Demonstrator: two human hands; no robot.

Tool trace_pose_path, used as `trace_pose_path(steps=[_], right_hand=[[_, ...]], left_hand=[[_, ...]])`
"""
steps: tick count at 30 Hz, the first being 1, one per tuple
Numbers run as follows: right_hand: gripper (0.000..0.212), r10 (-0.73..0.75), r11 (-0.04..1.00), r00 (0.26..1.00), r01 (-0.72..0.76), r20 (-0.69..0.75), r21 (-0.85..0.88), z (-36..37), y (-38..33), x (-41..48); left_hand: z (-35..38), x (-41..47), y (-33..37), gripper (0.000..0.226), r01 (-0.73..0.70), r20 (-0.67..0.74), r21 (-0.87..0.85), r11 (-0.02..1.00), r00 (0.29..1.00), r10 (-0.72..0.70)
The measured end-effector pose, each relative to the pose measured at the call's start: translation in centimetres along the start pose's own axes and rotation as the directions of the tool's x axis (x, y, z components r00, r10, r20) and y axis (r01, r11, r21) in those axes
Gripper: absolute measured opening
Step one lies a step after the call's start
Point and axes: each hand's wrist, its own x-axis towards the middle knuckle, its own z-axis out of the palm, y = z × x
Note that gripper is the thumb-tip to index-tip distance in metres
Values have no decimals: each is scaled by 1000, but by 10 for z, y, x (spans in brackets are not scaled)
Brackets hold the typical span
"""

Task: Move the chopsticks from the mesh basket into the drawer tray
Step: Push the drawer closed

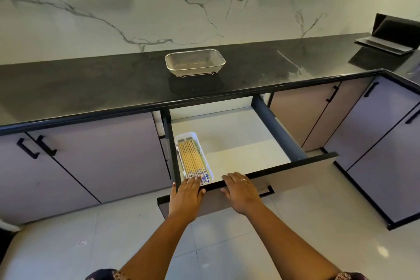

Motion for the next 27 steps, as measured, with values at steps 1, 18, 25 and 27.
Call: trace_pose_path(steps=[1, 18, 25, 27], right_hand=[[51, 11, 1000, 1000, -11, 7, 10, 0, -1, -5], [71, 211, 776, 927, -352, 311, 523, -54, 47, -62], [71, 243, 166, 871, -470, 426, 867, -65, 122, -68], [65, 252, -43, 859, -451, 446, 892, -68, 136, -69]], left_hand=[[0, -4, 0, 53, 6, -5, -1, 1000, 1000, -6], [-26, -63, 80, 66, 449, 318, -891, 63, 719, -618], [-15, -53, 136, 61, 281, 440, -894, -349, 703, -560], [-11, -53, 150, 65, 216, 442, -878, -428, 710, -549]])
